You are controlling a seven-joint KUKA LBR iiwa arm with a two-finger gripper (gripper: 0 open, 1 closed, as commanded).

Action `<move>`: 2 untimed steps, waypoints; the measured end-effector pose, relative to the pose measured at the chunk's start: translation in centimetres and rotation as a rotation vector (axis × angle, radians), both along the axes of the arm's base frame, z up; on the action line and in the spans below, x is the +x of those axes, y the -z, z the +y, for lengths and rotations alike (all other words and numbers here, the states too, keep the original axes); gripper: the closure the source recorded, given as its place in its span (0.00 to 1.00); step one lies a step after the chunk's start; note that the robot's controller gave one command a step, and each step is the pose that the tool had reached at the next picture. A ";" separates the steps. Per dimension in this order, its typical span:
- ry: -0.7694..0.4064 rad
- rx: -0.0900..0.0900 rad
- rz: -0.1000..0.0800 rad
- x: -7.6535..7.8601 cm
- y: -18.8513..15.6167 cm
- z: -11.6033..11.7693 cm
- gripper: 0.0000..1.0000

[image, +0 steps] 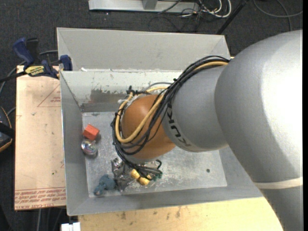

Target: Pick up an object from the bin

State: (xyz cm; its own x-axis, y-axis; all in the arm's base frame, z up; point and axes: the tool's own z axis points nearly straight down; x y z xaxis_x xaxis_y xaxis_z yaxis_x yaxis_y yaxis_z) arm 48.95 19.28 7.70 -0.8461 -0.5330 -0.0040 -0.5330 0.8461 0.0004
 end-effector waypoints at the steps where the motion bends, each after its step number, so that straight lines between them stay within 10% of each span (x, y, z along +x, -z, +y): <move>1: -0.149 0.001 -0.009 -0.1 -23.1 -2.9 1.00; 2: -0.262 -0.002 0.010 -0.8 -8.2 -0.6 1.00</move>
Offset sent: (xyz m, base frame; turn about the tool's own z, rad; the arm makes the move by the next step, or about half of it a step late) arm -0.0027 -0.0297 0.2261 -0.1522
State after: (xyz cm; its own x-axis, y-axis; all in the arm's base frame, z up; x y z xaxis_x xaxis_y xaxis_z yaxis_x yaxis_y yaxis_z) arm 48.12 18.65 15.94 -0.6792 -0.7340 0.0055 -0.7339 0.6792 0.0053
